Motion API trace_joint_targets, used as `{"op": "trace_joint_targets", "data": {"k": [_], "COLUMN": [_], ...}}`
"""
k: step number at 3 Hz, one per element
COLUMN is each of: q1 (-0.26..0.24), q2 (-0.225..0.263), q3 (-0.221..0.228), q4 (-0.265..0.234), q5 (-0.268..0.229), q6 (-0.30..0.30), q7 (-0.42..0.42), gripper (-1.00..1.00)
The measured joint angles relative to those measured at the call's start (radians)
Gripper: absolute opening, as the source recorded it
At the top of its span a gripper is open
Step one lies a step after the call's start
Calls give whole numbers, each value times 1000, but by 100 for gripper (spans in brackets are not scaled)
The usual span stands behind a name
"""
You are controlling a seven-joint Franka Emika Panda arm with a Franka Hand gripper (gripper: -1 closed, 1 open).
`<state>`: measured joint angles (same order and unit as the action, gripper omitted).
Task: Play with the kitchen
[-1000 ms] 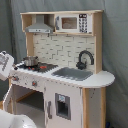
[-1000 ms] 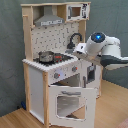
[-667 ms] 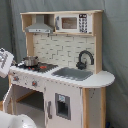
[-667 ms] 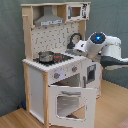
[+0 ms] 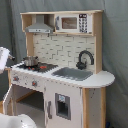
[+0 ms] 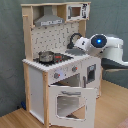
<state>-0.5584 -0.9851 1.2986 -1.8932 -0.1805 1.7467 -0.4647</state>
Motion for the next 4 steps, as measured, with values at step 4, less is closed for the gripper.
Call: {"op": "trace_joint_targets", "data": {"k": [4], "q1": [-50], "q2": [-293], "q3": [100], "q4": [115], "q5": [-228], "q6": [-19], "q7": [31], "gripper": [100]}}
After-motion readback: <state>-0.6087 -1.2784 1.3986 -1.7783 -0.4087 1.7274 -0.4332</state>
